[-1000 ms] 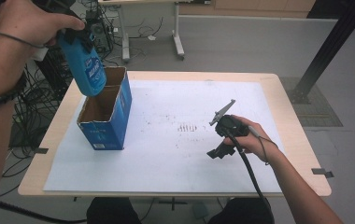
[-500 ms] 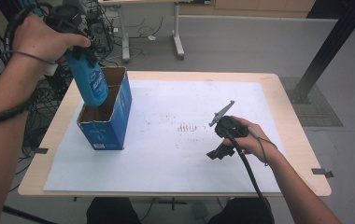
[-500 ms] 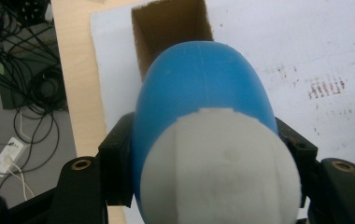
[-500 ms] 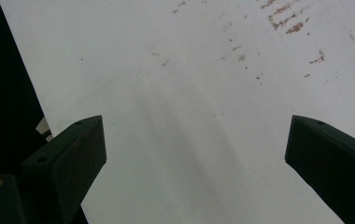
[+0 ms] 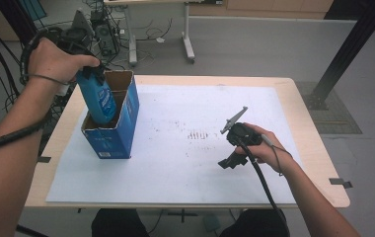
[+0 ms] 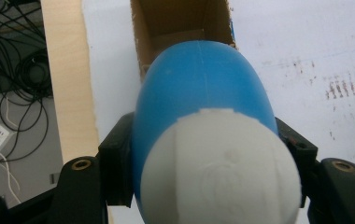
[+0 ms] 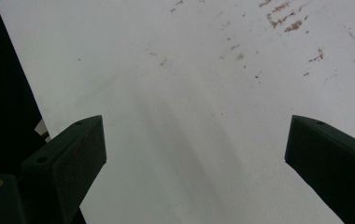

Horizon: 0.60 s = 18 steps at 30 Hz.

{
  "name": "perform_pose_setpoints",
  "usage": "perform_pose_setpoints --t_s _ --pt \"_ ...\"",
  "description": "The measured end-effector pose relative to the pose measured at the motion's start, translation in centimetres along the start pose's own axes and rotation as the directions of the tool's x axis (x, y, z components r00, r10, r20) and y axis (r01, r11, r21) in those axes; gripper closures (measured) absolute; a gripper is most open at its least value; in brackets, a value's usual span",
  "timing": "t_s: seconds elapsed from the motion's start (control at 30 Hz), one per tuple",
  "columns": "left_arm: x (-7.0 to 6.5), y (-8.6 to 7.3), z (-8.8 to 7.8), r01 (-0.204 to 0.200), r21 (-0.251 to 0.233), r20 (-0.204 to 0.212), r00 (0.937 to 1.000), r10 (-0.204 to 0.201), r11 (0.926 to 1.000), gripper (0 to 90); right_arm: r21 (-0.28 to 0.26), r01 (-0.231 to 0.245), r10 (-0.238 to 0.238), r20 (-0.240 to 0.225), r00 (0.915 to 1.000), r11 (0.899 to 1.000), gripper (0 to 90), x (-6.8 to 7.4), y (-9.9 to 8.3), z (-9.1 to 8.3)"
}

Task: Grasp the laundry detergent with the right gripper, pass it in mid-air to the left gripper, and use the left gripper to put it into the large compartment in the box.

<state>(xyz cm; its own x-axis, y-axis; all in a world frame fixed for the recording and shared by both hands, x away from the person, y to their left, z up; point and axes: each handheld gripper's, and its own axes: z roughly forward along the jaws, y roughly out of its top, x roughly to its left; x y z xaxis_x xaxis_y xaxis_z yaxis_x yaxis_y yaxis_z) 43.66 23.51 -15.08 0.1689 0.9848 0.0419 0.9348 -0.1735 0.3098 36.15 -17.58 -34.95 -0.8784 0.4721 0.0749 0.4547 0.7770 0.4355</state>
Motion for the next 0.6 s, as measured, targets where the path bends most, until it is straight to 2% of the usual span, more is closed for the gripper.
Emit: perform_pose_setpoints --t_s 0.17,0.6 --pt "-0.3 -0.3 1.9 0.008 0.014 0.000 1.0000 -0.008 0.9999 37.7 -0.003 -0.006 0.006 0.005 1.0000 1.000 5.2 0.0 0.1 0.0" --pt "-0.5 -1.2 5.4 0.019 0.045 0.000 0.9998 -0.019 0.9988 37.7 -0.003 -0.005 0.005 0.003 1.0000 1.000 5.2 0.1 -0.1 0.1"
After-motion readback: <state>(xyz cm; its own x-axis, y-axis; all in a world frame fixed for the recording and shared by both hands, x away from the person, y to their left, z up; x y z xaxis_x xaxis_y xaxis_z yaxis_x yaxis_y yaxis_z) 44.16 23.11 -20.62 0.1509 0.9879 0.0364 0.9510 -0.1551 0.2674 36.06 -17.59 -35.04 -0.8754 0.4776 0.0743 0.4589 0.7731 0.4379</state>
